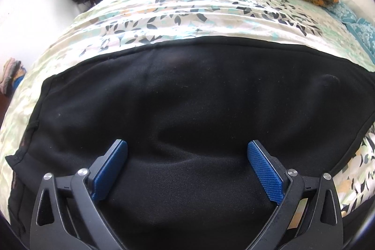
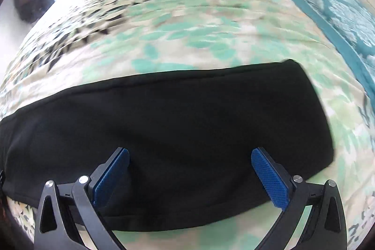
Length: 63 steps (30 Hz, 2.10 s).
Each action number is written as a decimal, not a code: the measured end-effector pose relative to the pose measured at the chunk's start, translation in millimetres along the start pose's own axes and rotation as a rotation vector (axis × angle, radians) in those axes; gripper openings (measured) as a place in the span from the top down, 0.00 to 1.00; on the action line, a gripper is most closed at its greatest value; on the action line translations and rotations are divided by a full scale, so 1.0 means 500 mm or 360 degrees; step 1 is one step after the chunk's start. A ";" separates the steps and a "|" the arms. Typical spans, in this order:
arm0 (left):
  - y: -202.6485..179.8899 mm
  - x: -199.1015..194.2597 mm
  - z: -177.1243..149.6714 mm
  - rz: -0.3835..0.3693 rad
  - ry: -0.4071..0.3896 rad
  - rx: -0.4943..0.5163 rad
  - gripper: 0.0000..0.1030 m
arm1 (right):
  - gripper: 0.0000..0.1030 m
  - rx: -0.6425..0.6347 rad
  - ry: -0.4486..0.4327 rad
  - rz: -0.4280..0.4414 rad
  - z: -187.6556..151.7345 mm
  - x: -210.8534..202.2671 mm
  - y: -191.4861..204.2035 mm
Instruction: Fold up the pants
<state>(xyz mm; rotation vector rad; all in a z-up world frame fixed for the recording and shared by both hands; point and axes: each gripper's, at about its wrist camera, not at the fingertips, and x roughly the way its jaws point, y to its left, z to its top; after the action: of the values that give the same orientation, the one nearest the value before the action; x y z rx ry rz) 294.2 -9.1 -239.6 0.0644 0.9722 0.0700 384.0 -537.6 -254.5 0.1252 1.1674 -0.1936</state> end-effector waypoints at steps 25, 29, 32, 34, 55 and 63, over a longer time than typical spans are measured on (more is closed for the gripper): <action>-0.042 0.053 0.060 -0.0023 -0.0090 -0.0038 0.00 | 0.57 0.0323 0.0174 0.0118 0.193 0.060 -0.204; -0.038 0.056 0.061 -0.0039 -0.0093 -0.0049 0.00 | 0.89 0.0246 0.0059 0.0122 0.177 0.004 -0.185; -0.039 0.056 0.064 -0.0037 -0.0079 -0.0046 0.00 | 0.89 0.0111 -0.0137 0.0208 0.132 -0.126 -0.157; -0.042 0.053 0.072 -0.0024 -0.0025 -0.0024 0.00 | 0.89 0.0065 -0.0247 0.0305 0.070 -0.227 -0.135; -0.034 -0.043 0.137 -0.0460 0.0297 -0.0373 0.02 | 0.89 0.0589 -0.0732 0.0467 -0.498 -0.451 -0.159; -0.127 0.054 0.212 -0.0522 0.0366 -0.0487 0.02 | 0.89 0.0614 -0.0770 0.0502 -0.499 -0.447 -0.182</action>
<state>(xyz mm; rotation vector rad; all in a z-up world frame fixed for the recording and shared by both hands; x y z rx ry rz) 399.0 -72.4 -207.9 -0.3914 1.1801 -0.0778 54.8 -557.7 -145.1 0.5675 0.6063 -0.1558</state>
